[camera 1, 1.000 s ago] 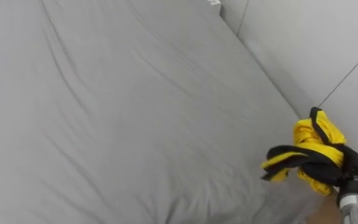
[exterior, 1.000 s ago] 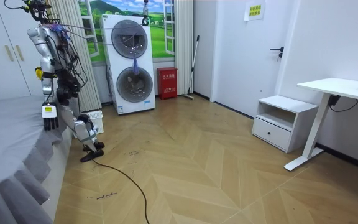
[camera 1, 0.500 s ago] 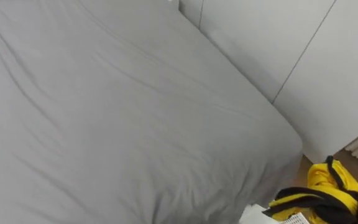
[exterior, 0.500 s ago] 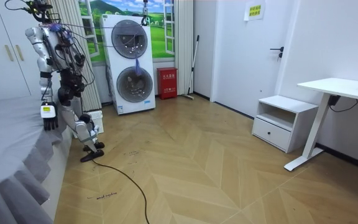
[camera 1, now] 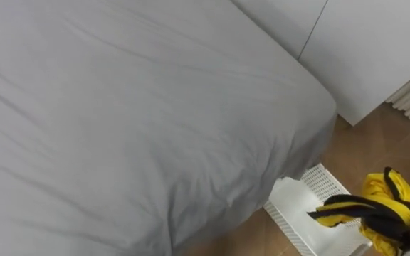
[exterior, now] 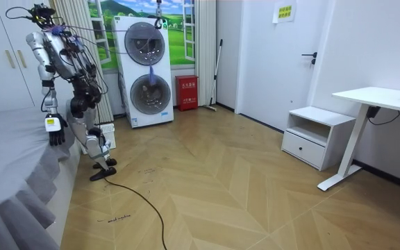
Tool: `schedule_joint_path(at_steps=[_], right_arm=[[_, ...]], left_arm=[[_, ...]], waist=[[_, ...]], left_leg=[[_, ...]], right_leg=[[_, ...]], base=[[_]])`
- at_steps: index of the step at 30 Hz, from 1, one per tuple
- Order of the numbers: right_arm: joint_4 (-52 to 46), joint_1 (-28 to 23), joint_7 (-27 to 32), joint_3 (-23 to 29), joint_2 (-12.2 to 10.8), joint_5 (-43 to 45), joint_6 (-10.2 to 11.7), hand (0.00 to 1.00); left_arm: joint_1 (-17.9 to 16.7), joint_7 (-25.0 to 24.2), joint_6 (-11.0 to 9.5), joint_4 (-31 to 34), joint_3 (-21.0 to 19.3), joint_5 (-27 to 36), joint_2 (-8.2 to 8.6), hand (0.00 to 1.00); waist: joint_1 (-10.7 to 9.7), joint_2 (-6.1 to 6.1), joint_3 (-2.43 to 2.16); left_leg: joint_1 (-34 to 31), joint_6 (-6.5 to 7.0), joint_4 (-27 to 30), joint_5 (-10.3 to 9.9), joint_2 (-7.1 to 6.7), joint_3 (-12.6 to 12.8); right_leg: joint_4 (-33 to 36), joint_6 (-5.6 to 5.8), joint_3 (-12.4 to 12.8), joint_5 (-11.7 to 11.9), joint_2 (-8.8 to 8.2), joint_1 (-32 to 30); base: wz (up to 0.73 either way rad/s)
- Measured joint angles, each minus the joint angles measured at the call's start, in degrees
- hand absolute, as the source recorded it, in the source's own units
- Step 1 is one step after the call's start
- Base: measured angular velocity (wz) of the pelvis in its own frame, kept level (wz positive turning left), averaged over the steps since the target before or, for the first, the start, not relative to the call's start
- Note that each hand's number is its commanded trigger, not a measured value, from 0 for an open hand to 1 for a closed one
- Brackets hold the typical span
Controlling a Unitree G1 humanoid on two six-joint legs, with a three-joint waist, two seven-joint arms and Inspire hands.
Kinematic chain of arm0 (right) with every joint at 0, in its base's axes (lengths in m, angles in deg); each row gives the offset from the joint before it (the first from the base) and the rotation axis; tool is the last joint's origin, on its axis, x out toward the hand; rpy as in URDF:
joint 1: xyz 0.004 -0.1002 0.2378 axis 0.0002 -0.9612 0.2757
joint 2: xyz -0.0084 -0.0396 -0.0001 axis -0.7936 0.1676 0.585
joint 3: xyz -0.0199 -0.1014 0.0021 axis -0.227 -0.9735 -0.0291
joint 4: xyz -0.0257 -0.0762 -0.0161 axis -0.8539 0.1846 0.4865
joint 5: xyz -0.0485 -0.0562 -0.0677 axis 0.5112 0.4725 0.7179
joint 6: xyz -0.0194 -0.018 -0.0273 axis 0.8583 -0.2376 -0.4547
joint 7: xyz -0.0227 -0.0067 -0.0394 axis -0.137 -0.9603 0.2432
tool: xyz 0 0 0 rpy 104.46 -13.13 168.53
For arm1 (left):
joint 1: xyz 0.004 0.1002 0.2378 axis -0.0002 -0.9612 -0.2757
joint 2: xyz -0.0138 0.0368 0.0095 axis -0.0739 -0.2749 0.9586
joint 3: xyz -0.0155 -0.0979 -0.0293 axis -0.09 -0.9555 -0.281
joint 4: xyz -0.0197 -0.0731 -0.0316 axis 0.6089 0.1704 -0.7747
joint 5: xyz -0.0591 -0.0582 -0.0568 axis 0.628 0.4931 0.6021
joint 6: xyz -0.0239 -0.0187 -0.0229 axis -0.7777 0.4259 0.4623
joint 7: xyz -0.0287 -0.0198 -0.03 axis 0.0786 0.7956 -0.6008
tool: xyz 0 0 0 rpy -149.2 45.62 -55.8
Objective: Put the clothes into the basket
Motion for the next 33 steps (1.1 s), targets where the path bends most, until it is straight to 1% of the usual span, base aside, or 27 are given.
schedule_joint_path(at_steps=[3, 5, 7, 8, 9, 10, 11, 13, 15, 16, 19, 23, 25, 29, 33], right_arm=[[3.3, 3.0, 0.2, -0.9, 0.1, -4.1, 1.6, 1.0], [4.8, 4.1, 0.7, -1.6, 0.1, -5.8, 2.1, 1.0], [5.7, 4.3, 1.4, -3.8, 0.8, -6.4, 2.9, 1.0], [5.9, 4.4, 1.4, -4.2, 0.9, -6.7, 3.0, 0.87], [6.2, 4.7, 1.5, -4.9, 1.0, -7.2, 3.2, 0.47], [6.2, 4.8, 1.7, -5.7, 1.1, -8.7, 3.2, 0.05], [6.2, 4.8, 1.7, -5.9, 1.2, -9.4, 3.2, 0.0], [6.2, 4.9, 2.2, -6.0, 1.7, -10.8, 3.2, 0.0], [6.9, 5.9, 3.1, -6.0, 3.0, -11.7, 3.3, 0.0], [7.4, 7.1, 3.4, -6.0, 3.7, -11.7, 3.4, 0.0], [7.9, 8.6, 3.9, -6.0, 4.4, -12.2, 4.1, 0.0], [8.4, 9.3, 5.1, -6.0, 4.5, -12.9, 5.0, 0.0], [9.2, 9.2, 5.6, -6.0, 4.6, -13.8, 5.8, 0.0], [10.7, 9.1, 6.2, -6.1, 4.7, -15.8, 5.9, 0.0], [11.8, 9.2, 6.2, -7.3, 4.7, -15.9, 6.3, 0.0]], left_arm=[[1.4, 0.0, -0.3, -1.5, 0.6, 1.1, -0.12, 0.0], [1.7, -0.1, -1.3, -1.5, 1.6, 2.5, -0.15, 0.0], [3.0, -0.1, -1.6, -1.2, 3.0, 3.3, -0.14, 0.0], [3.4, -0.1, -1.6, -1.1, 3.3, 3.4, -0.14, 0.0], [3.6, -0.1, -1.9, -1.0, 3.9, 3.9, -0.13, 0.0], [3.7, -0.1, -2.2, -1.0, 4.2, 4.8, -0.14, 0.0], [3.7, -0.1, -2.4, -1.0, 4.4, 5.5, -0.14, 0.0], [3.7, -0.1, -2.9, -0.9, 5.0, 6.5, -0.16, 0.0], [3.7, -0.1, -3.8, -0.8, 5.0, 6.6, -0.17, 0.0], [3.7, -0.1, -3.9, -0.7, 5.0, 6.6, -0.18, 0.0], [3.7, -0.1, -4.0, -0.6, 5.1, 6.6, -0.25, 0.0], [3.7, -0.1, -4.2, 0.0, 5.1, 6.7, -0.41, 0.0], [3.7, -0.1, -4.3, 0.3, 5.6, 7.8, -0.43, 0.0], [3.7, -0.1, -4.5, 1.3, 6.9, 8.4, -0.56, 0.0], [3.7, -0.1, -4.9, 1.3, 7.9, 8.9, -0.62, 0.0]], waist=[[0.0, 0.22, 0.03], [0.1, 0.54, 0.2], [1.4, 1.16, 0.31], [1.6, 1.32, 0.4], [1.7, 1.77, 0.34], [2.0, 1.96, 0.28], [2.1, 2.09, 0.24], [2.6, 2.22, 0.25], [3.1, 2.2, 0.25], [3.1, 2.2, 0.26], [3.2, 2.17, 0.27], [3.4, 2.12, 0.29], [3.9, 2.13, 0.28], [4.8, 2.13, 0.28], [4.9, 2.12, 0.28]], left_leg=[[-1.7, 0.21, 0.7, 0.2, -0.04, 0.6], [-2.9, 0.21, 1.5, 0.2, 0.2, 0.6], [-5.0, 0.23, 2.3, 0.2, 0.32, 0.6], [-5.6, 0.23, 2.6, 0.2, 0.36, 0.5], [-6.6, 0.28, 2.9, 0.2, 0.39, 0.5], [-7.2, 0.34, 2.9, 0.2, 0.29, 0.5], [-7.5, 0.37, 2.9, 0.3, 0.3, 0.5], [-8.0, 0.39, 2.9, 0.3, 0.32, 0.5], [-8.7, 0.4, 2.9, 0.4, 0.33, 0.5], [-9.1, 0.41, 2.9, 0.4, 0.3, 0.5], [-9.2, 0.4, 2.8, 0.4, 0.31, 0.2], [-9.6, 0.37, 2.8, 0.5, 0.35, -0.5], [-9.6, 0.37, 2.8, 0.5, 0.33, -0.8], [-9.8, 0.37, 2.8, 0.5, 0.26, -1.1], [-9.7, 0.37, 2.8, 0.5, 0.11, -1.2]], right_leg=[[1.5, -0.09, 0.2, -0.6, -0.12, -2.2], [1.7, -0.15, 0.0, -0.6, -0.11, -3.1], [2.4, -0.2, 0.0, -0.5, -0.12, -5.2], [2.6, -0.21, -0.1, -0.5, -0.15, -5.7], [2.9, -0.22, -0.2, -0.5, -0.18, -6.7], [3.5, -0.28, -0.1, -0.6, -0.21, -7.7], [3.5, -0.29, -0.1, -0.6, -0.2, -7.9], [3.7, -0.4, -0.2, -0.6, -0.2, -8.5], [3.7, -0.45, -0.3, -0.7, -0.2, -9.2], [3.8, -0.45, -0.3, -0.7, -0.21, -9.7], [3.7, -0.55, -0.7, -0.7, -0.26, -9.7], [3.4, -0.63, -1.4, -0.7, -0.36, -9.7], [3.3, -0.7, -2.0, -0.7, -0.55, -9.7], [3.3, -0.79, -2.7, -0.7, -0.82, -9.6], [3.4, -0.79, -2.8, -0.7, -1.01, -9.6]], base=[[-0.06], [0.06], [0.02], [0.05], [0.03], [0.0], [0.0], [0.02], [0.04], [0.0], [0.03], [0.09], [0.05], [0.08], [0.01]])
